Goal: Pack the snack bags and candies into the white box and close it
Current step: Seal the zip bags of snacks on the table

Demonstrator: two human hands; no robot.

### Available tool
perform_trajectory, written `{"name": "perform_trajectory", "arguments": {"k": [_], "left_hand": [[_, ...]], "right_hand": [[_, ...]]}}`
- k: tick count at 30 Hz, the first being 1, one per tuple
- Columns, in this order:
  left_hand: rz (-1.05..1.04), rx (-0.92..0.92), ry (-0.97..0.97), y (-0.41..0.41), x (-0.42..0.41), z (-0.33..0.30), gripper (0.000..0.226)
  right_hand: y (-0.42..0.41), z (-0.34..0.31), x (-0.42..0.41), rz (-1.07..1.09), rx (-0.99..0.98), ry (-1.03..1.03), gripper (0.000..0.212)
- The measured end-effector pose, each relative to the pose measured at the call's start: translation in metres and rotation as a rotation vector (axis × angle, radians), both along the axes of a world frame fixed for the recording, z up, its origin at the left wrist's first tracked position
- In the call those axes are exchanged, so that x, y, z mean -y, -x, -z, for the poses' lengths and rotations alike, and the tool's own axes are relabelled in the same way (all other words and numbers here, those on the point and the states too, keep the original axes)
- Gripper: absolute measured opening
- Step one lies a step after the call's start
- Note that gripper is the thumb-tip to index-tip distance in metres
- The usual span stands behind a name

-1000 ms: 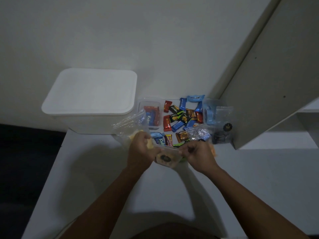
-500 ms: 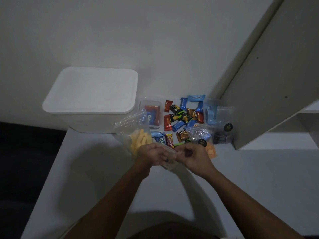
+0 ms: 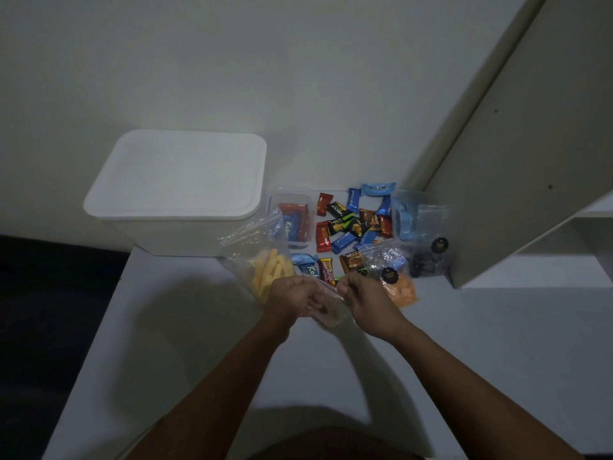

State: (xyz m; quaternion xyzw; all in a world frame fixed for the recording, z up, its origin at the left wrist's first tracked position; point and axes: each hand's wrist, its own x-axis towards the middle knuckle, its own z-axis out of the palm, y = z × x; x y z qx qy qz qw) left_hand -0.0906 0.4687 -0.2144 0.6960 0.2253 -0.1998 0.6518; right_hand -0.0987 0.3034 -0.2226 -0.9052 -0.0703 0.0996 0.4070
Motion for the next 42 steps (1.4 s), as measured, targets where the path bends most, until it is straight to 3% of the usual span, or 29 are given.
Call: {"name": "perform_trajectory", "arguments": {"k": [6,10,12,15,19,22,24,30,32,34,37,40,42], "left_hand": [[-0.159,0.159,-0.074,0.002,-0.017,0.006,0.018],[0.065,0.255,-0.065,0.005,-0.033,0.010,0.028],[0.137,0.285,-0.121,0.009,-0.039,0.013,0.019],[0.023,0.260,-0.108,0.015,-0.049,0.019,0.007],[-0.242,0.116,0.023,0.019,-0.064,0.021,0.010],[-0.307,0.096,-0.011,0.018,-0.073,0.021,0.012],[-0.351,0.096,-0.017,0.016,-0.078,0.022,0.014],[-0.420,0.113,-0.032,0.003,-0.083,0.028,0.017],[-0.416,0.149,-0.140,0.001,-0.080,0.028,0.016],[-0.375,0.198,-0.383,-0.001,-0.075,0.030,0.038],[-0.291,0.443,-0.767,0.003,-0.063,0.026,0.057],[-0.224,0.680,-0.972,0.007,-0.044,0.019,0.056],[-0.160,0.792,-0.984,0.006,-0.031,0.015,0.048]], "right_hand": [[0.002,-0.003,0.002,-0.066,-0.005,0.028,0.021],[-0.004,-0.008,0.000,-0.141,-0.045,0.049,0.025],[-0.010,-0.010,-0.005,-0.173,-0.052,0.043,0.026],[-0.023,-0.011,-0.017,-0.153,-0.037,0.020,0.018],[-0.037,-0.010,-0.034,-0.126,-0.107,-0.023,0.020],[-0.046,-0.004,-0.047,-0.154,-0.102,0.058,0.010],[-0.052,-0.001,-0.057,-0.143,-0.076,0.100,0.019],[-0.068,0.002,-0.078,-0.072,-0.060,0.065,0.018],[-0.071,0.002,-0.079,-0.067,-0.067,0.036,0.014],[-0.074,0.003,-0.076,-0.059,-0.088,0.012,0.011],[-0.076,0.002,-0.062,-0.017,-0.140,-0.033,0.020],[-0.076,0.004,-0.040,0.041,-0.159,-0.003,0.019],[-0.076,0.007,-0.023,0.089,-0.165,0.034,0.019]]}}
